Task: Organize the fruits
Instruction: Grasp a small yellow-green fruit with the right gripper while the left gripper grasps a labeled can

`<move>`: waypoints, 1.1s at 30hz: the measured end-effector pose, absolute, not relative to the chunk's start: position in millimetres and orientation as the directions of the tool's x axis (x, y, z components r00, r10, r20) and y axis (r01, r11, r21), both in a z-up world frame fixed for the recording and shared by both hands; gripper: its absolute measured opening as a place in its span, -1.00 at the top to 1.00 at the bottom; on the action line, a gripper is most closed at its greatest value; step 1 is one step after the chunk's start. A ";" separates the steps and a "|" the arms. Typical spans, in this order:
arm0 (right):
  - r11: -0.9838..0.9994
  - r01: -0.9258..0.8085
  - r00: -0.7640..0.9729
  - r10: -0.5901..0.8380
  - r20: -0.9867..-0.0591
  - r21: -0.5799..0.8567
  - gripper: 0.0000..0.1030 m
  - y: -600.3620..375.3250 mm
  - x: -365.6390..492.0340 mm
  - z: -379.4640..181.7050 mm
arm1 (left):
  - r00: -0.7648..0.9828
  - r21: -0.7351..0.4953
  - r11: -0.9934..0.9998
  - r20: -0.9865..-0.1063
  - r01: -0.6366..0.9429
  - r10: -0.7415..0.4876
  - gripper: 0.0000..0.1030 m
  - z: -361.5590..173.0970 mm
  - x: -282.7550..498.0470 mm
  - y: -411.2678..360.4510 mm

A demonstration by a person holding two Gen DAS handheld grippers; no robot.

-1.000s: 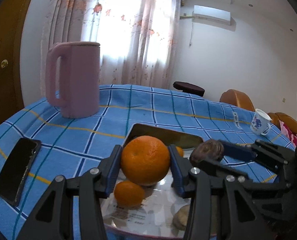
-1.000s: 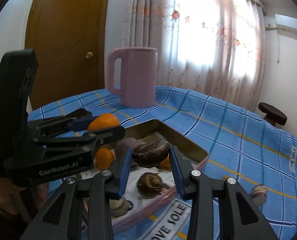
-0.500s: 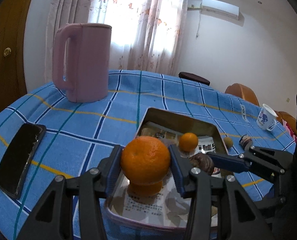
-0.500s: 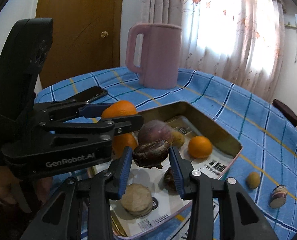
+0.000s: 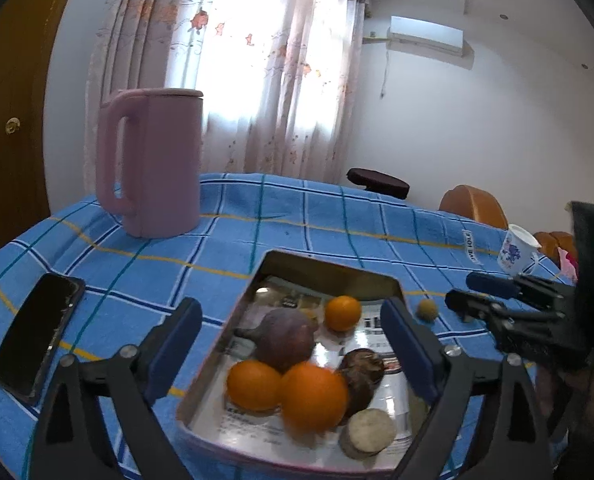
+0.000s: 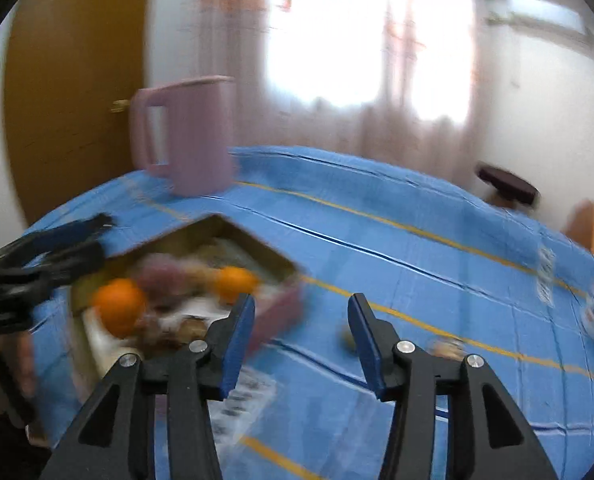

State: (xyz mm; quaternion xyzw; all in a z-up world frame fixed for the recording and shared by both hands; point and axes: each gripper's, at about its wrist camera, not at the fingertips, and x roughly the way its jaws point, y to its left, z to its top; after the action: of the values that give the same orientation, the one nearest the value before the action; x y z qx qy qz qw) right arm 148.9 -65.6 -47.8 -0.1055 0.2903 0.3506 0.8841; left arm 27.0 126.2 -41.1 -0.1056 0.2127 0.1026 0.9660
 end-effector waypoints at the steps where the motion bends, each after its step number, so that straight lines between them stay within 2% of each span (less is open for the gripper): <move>1: 0.753 -0.658 0.591 0.525 -0.612 0.011 0.02 -67.6 158.9 -54.0 | 0.889 -0.155 0.959 -0.434 -0.237 0.150 -0.81 -40.9 28.4 123.5; 10: 0.752 -0.659 0.523 0.455 -0.721 -0.004 0.02 -41.9 192.8 -83.8 | 0.886 -0.115 0.969 -0.439 -0.219 0.148 -0.82 -36.1 41.4 110.4; 14: 0.743 -0.669 0.484 0.426 -0.764 -0.010 0.38 -32.0 204.0 -92.7 | 0.887 -0.099 0.972 -0.437 -0.214 0.150 -0.86 -31.9 44.2 105.3; 15: 0.743 -0.669 0.481 0.430 -0.764 -0.003 0.46 -32.7 205.2 -93.0 | 0.887 -0.095 0.973 -0.438 -0.209 0.148 -0.86 -30.2 45.7 102.6; 21: 0.756 -0.655 0.552 0.475 -0.685 -0.004 0.46 -62.2 189.2 -74.9 | 0.892 -0.069 0.986 -0.440 -0.150 0.105 -0.86 -18.3 58.7 74.6; 25: 0.826 -0.563 0.647 0.419 -0.637 -0.029 0.46 -104.6 197.0 -65.2 | 0.891 -0.026 0.996 -0.450 -0.083 0.062 -0.86 -14.5 77.3 39.2; 33: 0.914 -0.405 0.685 0.324 -0.653 0.029 0.46 -180.2 233.1 -73.7 | 0.823 -0.062 0.998 -0.566 0.024 -0.055 -0.86 -35.0 133.1 -17.6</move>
State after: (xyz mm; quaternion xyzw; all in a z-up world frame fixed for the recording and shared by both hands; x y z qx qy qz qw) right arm 233.1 -180.2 -73.7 -0.0587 0.3437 0.1989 0.9159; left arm 133.1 -17.6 -35.0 -0.0261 0.2970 -0.0206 0.9543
